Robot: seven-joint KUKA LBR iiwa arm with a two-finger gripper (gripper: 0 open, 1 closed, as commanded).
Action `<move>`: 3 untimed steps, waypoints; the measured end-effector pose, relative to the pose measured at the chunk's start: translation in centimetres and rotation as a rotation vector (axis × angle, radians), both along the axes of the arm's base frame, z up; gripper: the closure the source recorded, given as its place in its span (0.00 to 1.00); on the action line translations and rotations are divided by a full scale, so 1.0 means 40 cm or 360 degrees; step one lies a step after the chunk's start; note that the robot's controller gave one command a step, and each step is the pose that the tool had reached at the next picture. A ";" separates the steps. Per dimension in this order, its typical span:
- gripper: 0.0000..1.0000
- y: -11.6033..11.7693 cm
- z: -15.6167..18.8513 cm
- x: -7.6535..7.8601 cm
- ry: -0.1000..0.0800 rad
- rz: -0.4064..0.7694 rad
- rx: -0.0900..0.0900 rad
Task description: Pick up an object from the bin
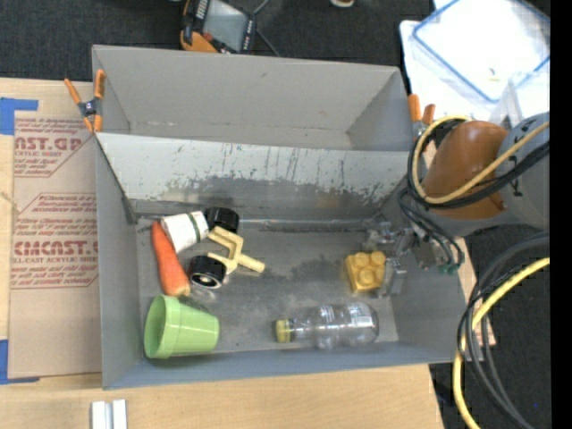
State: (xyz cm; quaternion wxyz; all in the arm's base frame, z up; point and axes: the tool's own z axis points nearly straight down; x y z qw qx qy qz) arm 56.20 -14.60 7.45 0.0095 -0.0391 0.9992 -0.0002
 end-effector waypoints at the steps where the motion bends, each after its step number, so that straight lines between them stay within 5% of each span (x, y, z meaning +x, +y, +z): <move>1: 1.00 0.003 0.041 -0.008 0.0018 0.0001 0.0005; 2: 1.00 0.003 0.127 -0.001 0.0002 0.0002 0.0000; 3: 1.00 0.006 0.196 -0.007 0.0017 0.0002 0.0004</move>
Offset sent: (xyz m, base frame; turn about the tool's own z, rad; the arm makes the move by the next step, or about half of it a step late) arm -0.0022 0.0007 0.0512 -0.0003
